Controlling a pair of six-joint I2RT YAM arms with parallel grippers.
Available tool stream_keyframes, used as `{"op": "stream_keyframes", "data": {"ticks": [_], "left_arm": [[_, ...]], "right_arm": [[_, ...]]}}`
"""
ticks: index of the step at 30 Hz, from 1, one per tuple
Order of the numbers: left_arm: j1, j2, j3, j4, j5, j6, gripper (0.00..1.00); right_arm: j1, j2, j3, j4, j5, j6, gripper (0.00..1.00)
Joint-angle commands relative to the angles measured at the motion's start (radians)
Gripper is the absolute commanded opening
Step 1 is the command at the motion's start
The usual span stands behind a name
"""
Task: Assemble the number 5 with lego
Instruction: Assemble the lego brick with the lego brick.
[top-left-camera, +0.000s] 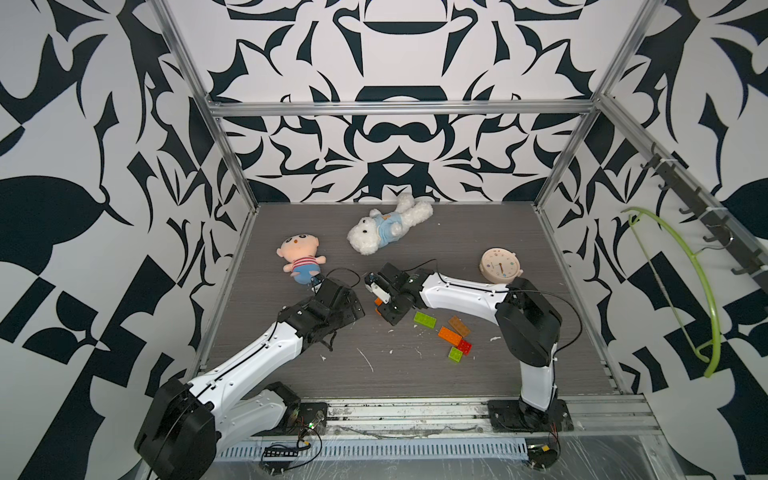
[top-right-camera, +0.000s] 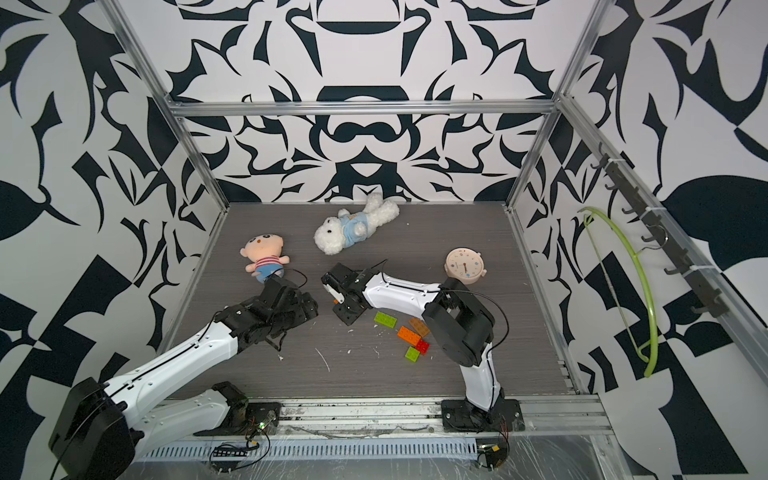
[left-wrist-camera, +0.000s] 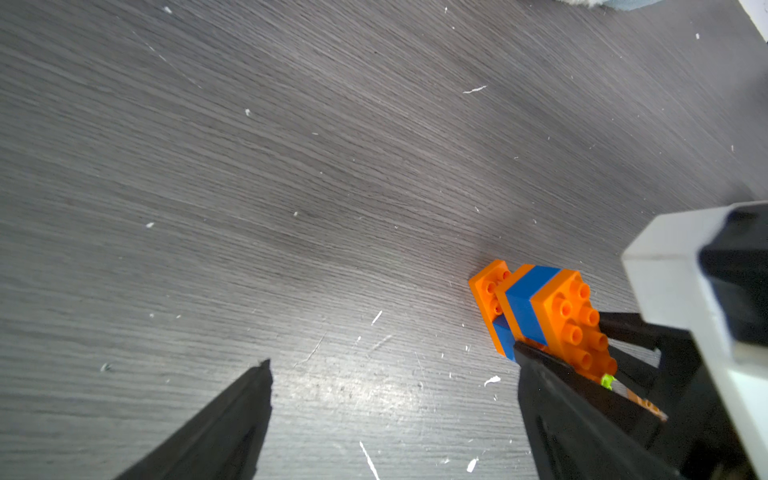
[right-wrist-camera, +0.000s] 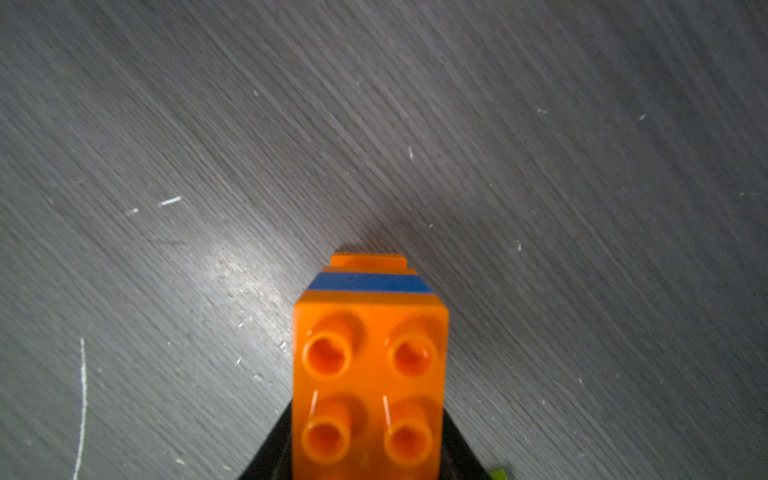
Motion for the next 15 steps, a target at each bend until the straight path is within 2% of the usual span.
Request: {"op": "stream_keyframes", "data": {"ticks": [1,15], "left_arm": [[0.001,-0.004,0.024,-0.032,-0.014,0.008,0.99],[0.001,-0.014,0.018,-0.034,-0.017,0.004,0.99]], "right_arm": [[0.003,0.0,0.029,-0.069,-0.008,-0.005,0.42],[0.004,-0.029,0.047,-0.071,-0.017,-0.019,0.52]]}}
